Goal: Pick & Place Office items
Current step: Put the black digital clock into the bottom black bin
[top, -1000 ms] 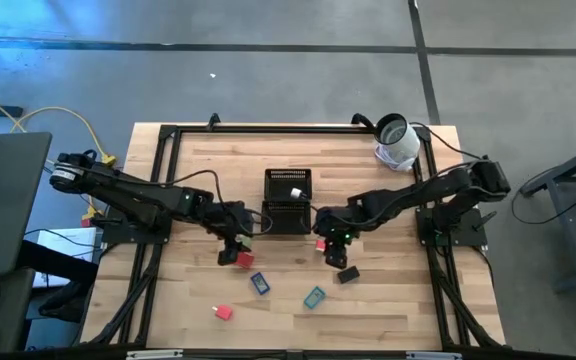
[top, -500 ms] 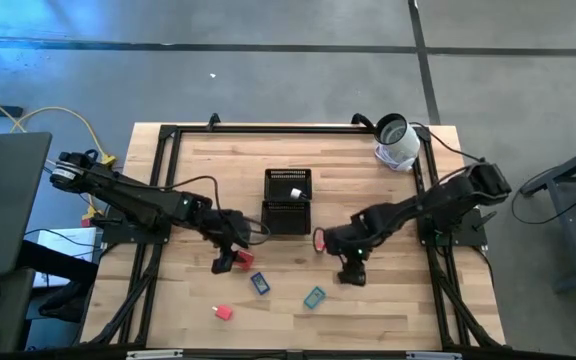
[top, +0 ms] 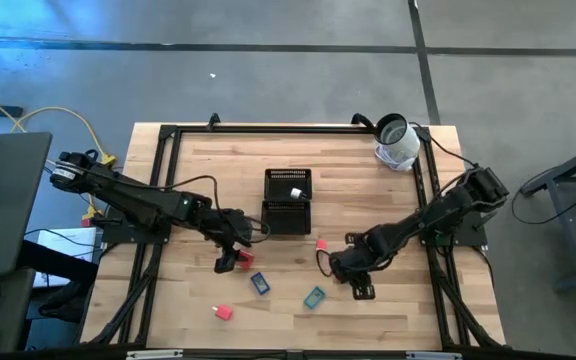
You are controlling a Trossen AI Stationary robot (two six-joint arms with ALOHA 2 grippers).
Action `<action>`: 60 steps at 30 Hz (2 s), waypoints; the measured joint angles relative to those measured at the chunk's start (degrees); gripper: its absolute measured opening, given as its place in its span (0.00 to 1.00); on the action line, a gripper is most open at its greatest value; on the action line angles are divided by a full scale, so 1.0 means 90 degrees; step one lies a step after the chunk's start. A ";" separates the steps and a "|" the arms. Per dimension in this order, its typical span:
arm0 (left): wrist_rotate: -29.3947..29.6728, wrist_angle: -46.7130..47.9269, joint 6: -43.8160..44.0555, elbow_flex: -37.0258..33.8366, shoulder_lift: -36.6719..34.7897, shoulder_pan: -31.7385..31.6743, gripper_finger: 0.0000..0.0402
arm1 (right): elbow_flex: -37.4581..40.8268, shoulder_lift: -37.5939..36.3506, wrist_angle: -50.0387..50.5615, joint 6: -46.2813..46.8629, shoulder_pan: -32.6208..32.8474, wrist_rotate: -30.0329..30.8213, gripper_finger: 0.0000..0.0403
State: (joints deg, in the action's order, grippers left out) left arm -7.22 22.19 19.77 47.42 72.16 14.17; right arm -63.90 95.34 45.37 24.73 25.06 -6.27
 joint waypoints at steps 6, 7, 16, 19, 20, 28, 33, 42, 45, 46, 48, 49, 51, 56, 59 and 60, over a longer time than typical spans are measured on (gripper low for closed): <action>0.0000 -0.0017 0.0033 0.0000 0.0000 0.0000 0.52 | 0.0000 0.0250 -0.0071 -0.0350 0.0015 0.0102 0.43; 0.0000 -0.0017 0.0054 0.0000 0.0001 0.0000 0.52 | 0.0000 0.0291 -0.0090 -0.0390 0.0015 0.0111 0.43; 0.0000 -0.0043 0.0099 0.0000 0.0002 0.0000 0.52 | 0.0000 0.0407 -0.0248 -0.0611 0.0007 0.0260 0.43; 0.0000 -0.0043 0.0097 0.0000 0.0002 0.0000 0.52 | 0.0000 0.0407 -0.0394 -0.0602 0.0007 0.0210 0.44; 0.0000 -0.0043 0.0097 0.0000 0.0000 0.0000 0.52 | 0.0000 0.0407 -0.0394 -0.0592 0.0007 0.0204 0.43; 0.0000 -0.0046 0.0096 0.0000 0.0001 0.0000 0.52 | 0.0000 0.0404 -0.0401 -0.0245 -0.0095 0.0033 0.48; 0.0000 -0.0046 0.0096 0.0000 0.0000 0.0000 0.52 | 0.0000 0.0403 -0.0399 -0.0228 -0.0092 0.0163 0.60; -0.0001 -0.0046 0.0095 0.0000 0.0001 0.0000 0.52 | 0.0000 0.0397 -0.0468 -0.0372 -0.0070 0.0208 0.69; 0.0000 -0.0044 0.0095 0.0000 0.0000 0.0000 0.52 | -0.0005 0.0518 -0.0584 -0.0410 -0.0029 0.0184 0.69; 0.0000 -0.0046 0.0095 0.0000 0.0000 0.0000 0.52 | -0.0005 0.0589 -0.0575 -0.0427 -0.0012 0.0163 0.68; -0.0002 -0.0043 0.0095 0.0000 0.0000 0.0000 0.52 | 0.0005 0.0707 -0.0465 -0.0444 0.0051 0.0170 0.68; -0.0002 -0.0045 0.0095 0.0000 0.0002 0.0000 0.52 | 0.0003 0.0782 -0.0464 -0.0442 0.0058 0.0183 0.68; -0.0001 -0.0058 0.0095 0.0000 0.0002 0.0000 0.52 | -0.0001 0.0916 -0.0403 -0.0443 0.0077 0.0186 0.67; -0.0002 -0.0110 0.0095 0.0000 0.0000 0.0000 0.52 | 0.0000 0.1133 -0.0367 -0.0455 0.0109 0.0197 0.67; -0.0002 -0.0116 0.0121 0.0000 0.0002 0.0000 0.52 | -0.0014 0.1199 -0.0467 -0.0455 0.0104 0.0250 0.67; -0.0002 -0.0131 0.0121 0.0000 0.0002 0.0000 0.52 | -0.0010 0.1198 -0.0455 -0.0446 0.0104 0.0258 0.67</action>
State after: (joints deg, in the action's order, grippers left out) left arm -7.25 21.01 20.86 47.42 72.18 14.17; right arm -63.99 106.13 41.28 20.72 26.00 -3.94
